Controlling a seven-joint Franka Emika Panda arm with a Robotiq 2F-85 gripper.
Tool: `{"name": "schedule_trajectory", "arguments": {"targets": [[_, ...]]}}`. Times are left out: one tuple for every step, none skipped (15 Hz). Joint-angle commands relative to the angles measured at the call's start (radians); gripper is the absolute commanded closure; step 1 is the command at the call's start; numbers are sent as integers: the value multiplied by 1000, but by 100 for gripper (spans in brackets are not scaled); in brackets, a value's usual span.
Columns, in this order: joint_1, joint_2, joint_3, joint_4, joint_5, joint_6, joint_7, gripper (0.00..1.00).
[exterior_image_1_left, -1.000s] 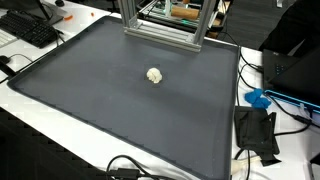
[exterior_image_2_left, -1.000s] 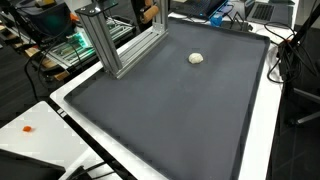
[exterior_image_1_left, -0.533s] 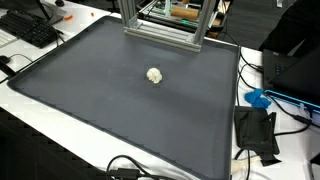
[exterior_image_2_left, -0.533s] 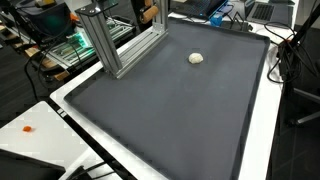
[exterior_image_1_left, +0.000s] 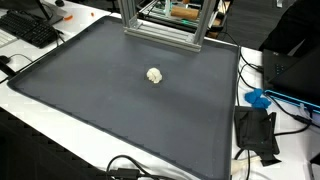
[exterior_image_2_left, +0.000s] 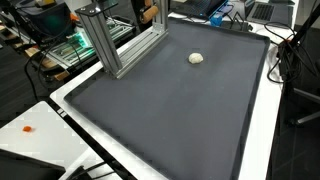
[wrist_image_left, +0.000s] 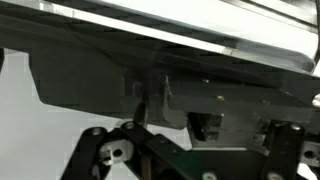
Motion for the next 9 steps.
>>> {"name": "schedule_trajectory", "arguments": {"targets": [[-11,15,-13,-2,-37,-39,-19,0],[-13,14,-14,-3,-38,-40,-18,0],[-13,11,-16,-4,-37,-40,-19,0],[-13,10,-17,-5,-37,-40,-20,0],[-12,8,-18,-6,-35,-40,-20,0],[-12,6,-19,-7,-34,-39,-22,1],[-10,4,-20,-10,-33,-36,-25,26],[-10,4,-21,-9,-32,-37,-26,26],[-8,4,-21,-9,-28,-37,-26,30]]}}
